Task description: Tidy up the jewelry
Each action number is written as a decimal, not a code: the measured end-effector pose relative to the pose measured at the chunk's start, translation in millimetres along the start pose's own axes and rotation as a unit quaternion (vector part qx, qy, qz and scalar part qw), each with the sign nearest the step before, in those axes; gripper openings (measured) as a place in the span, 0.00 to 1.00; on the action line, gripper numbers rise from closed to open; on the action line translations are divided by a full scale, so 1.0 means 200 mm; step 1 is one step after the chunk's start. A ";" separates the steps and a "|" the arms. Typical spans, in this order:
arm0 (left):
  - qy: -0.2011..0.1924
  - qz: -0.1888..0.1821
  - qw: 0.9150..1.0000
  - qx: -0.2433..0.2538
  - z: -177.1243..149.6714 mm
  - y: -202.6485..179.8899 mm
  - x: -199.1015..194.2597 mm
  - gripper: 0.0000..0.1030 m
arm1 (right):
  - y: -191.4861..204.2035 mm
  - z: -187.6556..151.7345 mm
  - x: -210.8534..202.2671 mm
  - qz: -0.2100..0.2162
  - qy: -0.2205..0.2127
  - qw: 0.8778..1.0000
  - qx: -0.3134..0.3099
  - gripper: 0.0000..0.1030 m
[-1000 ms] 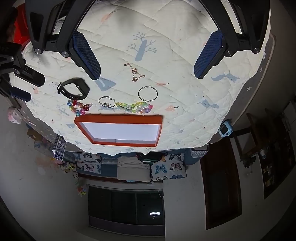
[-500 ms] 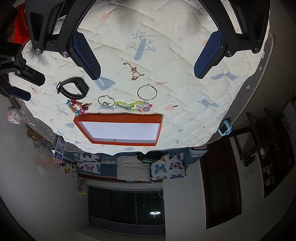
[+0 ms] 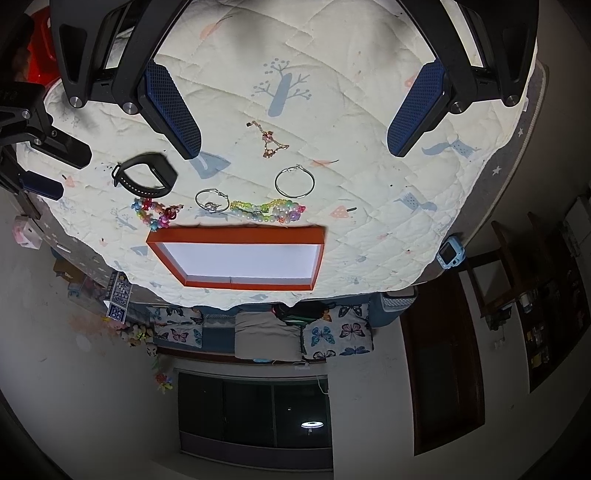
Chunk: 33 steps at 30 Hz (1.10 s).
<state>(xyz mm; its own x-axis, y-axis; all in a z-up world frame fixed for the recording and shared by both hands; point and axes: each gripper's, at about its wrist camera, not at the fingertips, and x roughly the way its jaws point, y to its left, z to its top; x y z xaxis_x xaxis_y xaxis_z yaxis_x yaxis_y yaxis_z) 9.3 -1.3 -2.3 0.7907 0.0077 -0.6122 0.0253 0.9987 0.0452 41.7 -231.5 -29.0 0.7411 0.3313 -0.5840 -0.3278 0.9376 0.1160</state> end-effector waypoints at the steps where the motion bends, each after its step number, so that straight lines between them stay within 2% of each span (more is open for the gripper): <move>1: -0.001 0.003 1.000 0.002 0.00 0.00 0.00 1.00 | 0.00 0.00 0.00 0.000 0.000 1.000 0.000 0.98; 23: 0.003 0.003 1.000 -0.003 0.01 0.02 0.04 1.00 | 0.00 0.00 0.02 0.000 0.006 1.000 0.001 0.98; 33: 0.006 -0.003 1.000 0.000 0.03 0.01 0.07 1.00 | -0.04 0.00 0.06 0.007 0.022 1.000 0.008 0.97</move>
<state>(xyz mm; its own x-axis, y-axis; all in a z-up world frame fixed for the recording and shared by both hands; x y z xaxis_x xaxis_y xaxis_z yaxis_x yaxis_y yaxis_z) 24.1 0.9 -6.5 0.7833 0.0023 -0.6217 0.0298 0.9987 0.0412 53.3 -235.8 -37.5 0.7103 0.3400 -0.6164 -0.3278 0.9346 0.1378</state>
